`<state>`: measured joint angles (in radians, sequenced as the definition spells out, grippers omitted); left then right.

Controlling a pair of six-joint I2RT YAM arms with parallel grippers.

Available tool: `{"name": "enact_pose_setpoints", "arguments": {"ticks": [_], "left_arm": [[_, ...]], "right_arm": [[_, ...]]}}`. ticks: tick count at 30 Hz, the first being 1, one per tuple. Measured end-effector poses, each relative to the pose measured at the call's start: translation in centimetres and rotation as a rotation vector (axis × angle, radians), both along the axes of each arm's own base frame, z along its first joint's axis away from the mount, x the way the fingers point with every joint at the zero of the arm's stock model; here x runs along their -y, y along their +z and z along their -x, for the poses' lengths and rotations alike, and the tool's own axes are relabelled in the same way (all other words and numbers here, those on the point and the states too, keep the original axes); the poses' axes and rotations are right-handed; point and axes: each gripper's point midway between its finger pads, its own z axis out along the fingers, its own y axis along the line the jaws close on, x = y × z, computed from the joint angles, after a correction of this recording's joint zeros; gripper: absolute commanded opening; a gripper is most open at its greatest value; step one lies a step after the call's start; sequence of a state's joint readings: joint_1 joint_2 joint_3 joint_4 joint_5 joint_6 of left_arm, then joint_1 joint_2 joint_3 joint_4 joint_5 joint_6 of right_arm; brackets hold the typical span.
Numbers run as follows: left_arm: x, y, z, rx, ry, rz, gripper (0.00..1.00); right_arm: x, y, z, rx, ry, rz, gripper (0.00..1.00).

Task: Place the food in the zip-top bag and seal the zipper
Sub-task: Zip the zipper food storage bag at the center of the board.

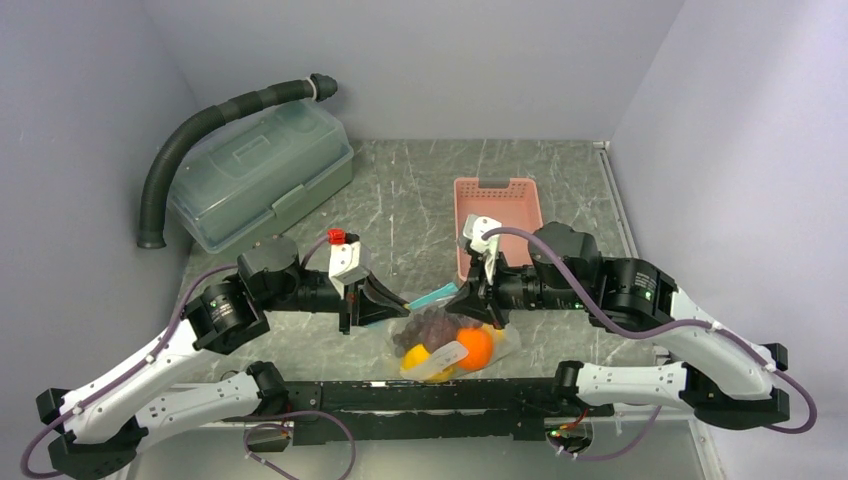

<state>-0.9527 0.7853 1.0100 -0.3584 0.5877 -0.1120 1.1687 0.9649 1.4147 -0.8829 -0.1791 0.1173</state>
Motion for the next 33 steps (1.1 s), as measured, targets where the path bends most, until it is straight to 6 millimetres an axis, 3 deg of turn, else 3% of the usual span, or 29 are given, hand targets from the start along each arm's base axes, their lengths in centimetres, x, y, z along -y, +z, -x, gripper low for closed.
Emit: {"name": "enact_pose_setpoints", "arguments": {"ticks": [20,33], "left_arm": [[-1.8,-0.8,-0.2,0.004,0.076,-0.050,0.00],[-3.8,-1.2,0.0,0.002,0.134,-0.071,0.00]], "right_arm": [[5.2,3.3,-2.9,0.101,-0.284,-0.112,0.00],[6.7,4.1,-5.5,0.144,-0.458,-0.132,0.00]]}}
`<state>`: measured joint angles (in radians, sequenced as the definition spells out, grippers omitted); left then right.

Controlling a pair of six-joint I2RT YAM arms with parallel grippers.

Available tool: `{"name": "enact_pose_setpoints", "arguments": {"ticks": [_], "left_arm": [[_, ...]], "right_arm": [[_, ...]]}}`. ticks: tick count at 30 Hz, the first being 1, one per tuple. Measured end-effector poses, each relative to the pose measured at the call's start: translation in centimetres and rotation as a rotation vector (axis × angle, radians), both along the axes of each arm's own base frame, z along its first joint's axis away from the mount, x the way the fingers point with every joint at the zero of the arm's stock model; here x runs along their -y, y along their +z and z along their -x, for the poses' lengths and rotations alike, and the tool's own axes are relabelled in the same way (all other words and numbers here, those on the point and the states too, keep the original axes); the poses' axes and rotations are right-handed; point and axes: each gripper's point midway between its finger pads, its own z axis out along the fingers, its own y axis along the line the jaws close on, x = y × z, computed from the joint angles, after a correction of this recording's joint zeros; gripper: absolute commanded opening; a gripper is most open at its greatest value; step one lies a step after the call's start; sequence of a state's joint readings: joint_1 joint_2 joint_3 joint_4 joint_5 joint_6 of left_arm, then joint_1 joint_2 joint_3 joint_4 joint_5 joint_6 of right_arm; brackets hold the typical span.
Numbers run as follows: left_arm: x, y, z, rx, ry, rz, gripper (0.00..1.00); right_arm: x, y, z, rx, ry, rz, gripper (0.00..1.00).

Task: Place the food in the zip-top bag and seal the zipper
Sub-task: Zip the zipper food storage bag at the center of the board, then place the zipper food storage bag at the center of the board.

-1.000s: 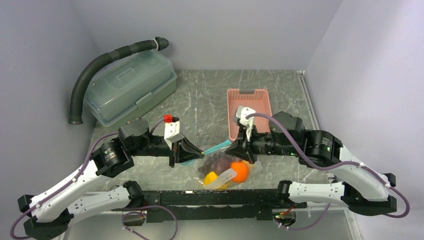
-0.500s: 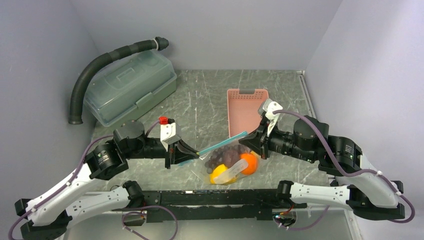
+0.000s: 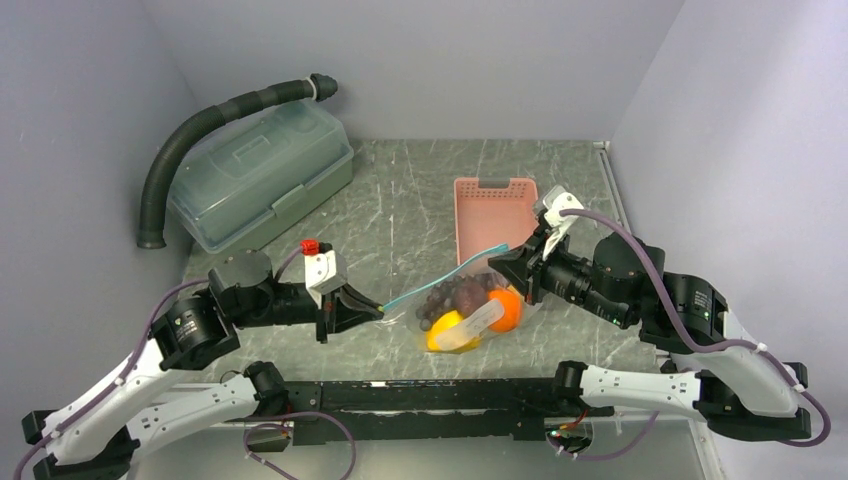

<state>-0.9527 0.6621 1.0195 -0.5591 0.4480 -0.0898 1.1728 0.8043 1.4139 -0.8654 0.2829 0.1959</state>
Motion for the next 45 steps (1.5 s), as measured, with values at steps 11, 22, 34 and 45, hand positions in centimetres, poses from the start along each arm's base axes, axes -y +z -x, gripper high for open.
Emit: {"name": "enact_pose_setpoints", "arguments": {"ticks": [11,22,34,45], "left_arm": [[-0.9,-0.2,-0.2,0.002,0.042,-0.011,0.00],[-0.6,0.1,-0.6,0.012,0.053,0.001,0.27],[-0.5,-1.0,-1.9,-0.006,0.107,-0.060,0.95],[0.5,1.3,-3.4,0.040,0.139,-0.041,1.00]], "right_arm": [[1.7,1.1,-1.5,0.044,-0.117,-0.030,0.00],[2.1,1.1,-1.4,0.056,-0.124,-0.056,0.00],[2.2,1.0,-2.2,0.085,-0.148,-0.018,0.00],[-0.4,-0.6,-1.9,0.058,-0.062,0.047,0.00]]}}
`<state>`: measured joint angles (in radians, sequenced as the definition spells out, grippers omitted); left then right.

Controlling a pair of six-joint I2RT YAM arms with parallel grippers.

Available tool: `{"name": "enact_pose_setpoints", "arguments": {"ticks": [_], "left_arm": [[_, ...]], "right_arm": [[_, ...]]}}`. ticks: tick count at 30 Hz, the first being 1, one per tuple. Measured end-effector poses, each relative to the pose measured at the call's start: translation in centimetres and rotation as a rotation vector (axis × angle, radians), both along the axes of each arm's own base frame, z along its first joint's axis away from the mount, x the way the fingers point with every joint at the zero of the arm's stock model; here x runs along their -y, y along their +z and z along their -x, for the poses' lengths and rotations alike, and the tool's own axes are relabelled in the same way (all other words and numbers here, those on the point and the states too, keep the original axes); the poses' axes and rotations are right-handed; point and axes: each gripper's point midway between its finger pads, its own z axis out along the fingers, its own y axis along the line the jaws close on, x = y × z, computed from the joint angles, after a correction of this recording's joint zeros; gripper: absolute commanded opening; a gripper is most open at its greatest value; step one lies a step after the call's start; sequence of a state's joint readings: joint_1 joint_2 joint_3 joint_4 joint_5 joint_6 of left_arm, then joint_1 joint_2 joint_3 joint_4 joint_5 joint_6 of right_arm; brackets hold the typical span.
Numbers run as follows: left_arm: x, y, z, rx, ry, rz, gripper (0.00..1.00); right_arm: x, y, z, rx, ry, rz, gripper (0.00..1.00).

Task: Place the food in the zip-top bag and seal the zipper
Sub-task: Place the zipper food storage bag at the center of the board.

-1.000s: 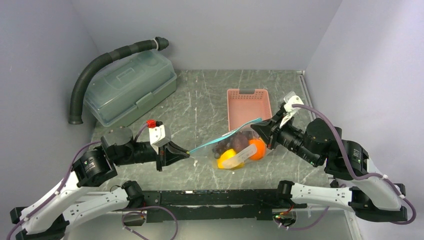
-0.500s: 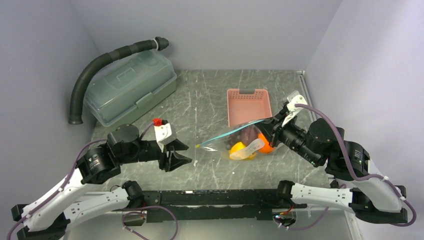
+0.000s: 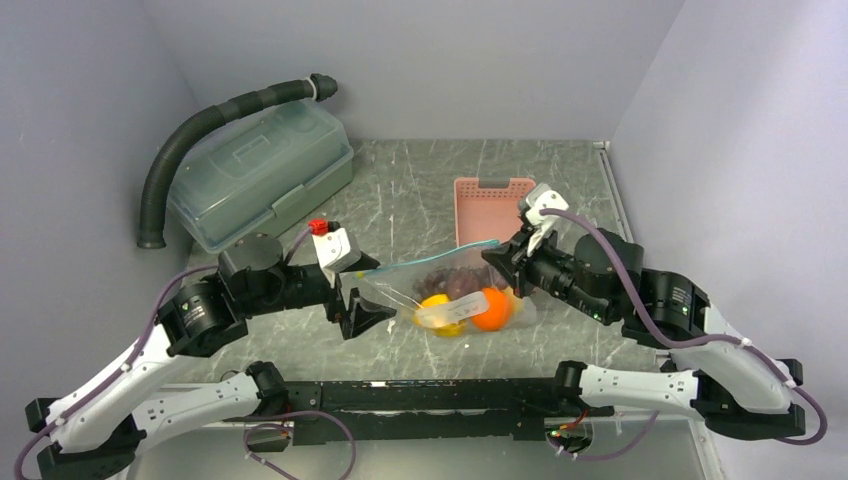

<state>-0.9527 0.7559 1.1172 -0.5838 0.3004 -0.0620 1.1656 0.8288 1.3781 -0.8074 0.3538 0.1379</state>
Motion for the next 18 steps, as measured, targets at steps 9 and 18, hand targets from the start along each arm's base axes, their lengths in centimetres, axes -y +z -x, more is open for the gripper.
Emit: {"name": "enact_pose_setpoints", "arguments": {"ticks": [9,18], "left_arm": [[0.8,0.6,-1.0,0.030,0.010,0.007,1.00],[1.7,1.3,-1.7,0.095,-0.003,0.017,1.00]], "right_arm": [[-2.3,-2.5,0.5,-0.053,0.079,0.065,0.00],[-3.8,-3.3,1.5,-0.088,0.163,0.083,0.00]]}}
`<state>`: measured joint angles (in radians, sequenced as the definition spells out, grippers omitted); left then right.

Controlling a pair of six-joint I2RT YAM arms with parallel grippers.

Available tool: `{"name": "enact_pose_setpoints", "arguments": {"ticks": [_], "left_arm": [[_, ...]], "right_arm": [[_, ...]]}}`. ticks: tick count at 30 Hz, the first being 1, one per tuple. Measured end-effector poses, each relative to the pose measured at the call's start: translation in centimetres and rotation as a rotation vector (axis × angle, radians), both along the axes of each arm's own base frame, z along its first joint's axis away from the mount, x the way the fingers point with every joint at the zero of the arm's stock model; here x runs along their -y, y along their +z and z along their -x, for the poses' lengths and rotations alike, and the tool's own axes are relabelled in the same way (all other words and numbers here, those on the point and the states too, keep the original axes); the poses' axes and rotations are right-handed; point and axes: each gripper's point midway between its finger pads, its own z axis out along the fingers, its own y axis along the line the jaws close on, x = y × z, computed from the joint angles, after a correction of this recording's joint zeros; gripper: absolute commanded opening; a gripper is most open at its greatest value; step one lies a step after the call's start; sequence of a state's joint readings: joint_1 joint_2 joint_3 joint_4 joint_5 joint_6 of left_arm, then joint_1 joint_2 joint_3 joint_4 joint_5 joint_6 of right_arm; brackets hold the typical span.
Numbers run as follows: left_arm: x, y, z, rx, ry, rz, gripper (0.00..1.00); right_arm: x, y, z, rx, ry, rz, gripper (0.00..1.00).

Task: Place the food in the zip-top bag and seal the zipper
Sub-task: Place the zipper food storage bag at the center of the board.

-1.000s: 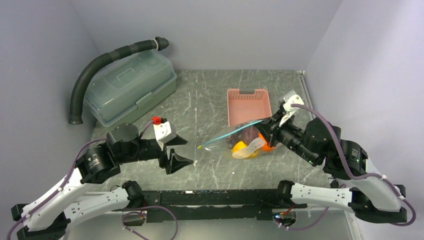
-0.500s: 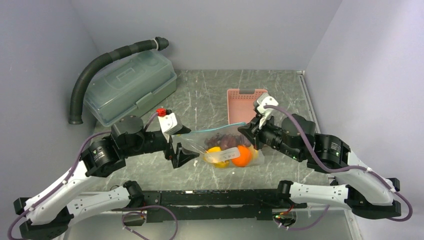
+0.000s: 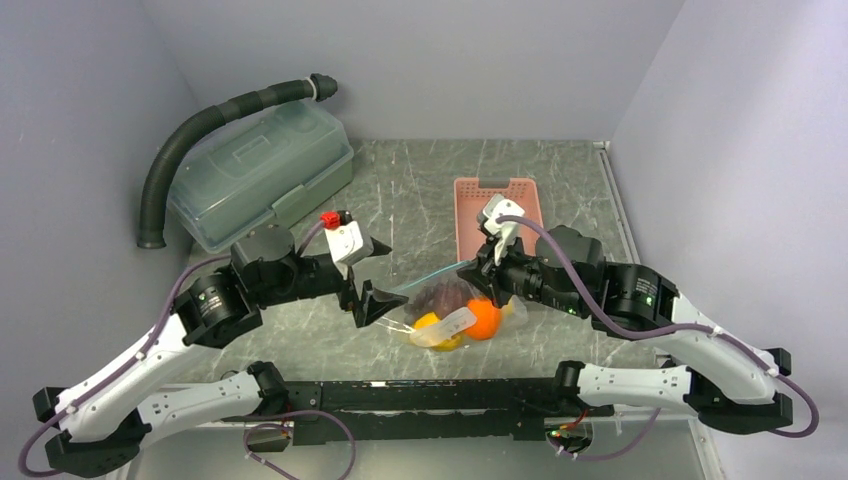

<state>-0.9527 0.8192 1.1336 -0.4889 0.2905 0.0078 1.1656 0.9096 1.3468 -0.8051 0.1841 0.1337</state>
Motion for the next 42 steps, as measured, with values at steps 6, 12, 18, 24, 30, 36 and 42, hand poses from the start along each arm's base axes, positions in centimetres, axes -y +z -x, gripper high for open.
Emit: {"name": "enact_pose_setpoints", "arguments": {"ticks": [6,12,18,24,30,36,42], "left_arm": [[1.1,-0.2,-0.2,0.001,-0.033,0.000,0.98],[1.9,-0.9,-0.1,-0.015,-0.066,-0.020,0.95],[2.3,-2.9,-0.3,-0.034,-0.069,-0.048,0.92],[2.7,-4.8,-0.5,-0.064,-0.073,-0.085,0.84],[3.2,-5.4,-0.3,-0.083,-0.100,-0.100,0.59],[3.8,-6.5,-0.1,-0.115,-0.132,-0.129,0.03],[4.2,-6.6,-0.3,-0.113,-0.142,-0.140,0.00]], "right_arm": [[-1.1,-0.7,0.3,-0.024,0.039,0.016,0.00],[-2.0,-1.1,0.6,-0.040,0.071,0.022,0.00],[-2.4,-0.9,1.0,-0.043,0.102,0.013,0.00],[-2.8,-0.6,1.4,-0.043,0.133,-0.002,0.00],[-3.0,0.3,1.6,-0.035,0.151,-0.027,0.00],[-3.0,0.3,1.6,-0.035,0.153,-0.027,0.00],[-3.0,0.3,1.6,-0.034,0.149,-0.026,0.00]]}}
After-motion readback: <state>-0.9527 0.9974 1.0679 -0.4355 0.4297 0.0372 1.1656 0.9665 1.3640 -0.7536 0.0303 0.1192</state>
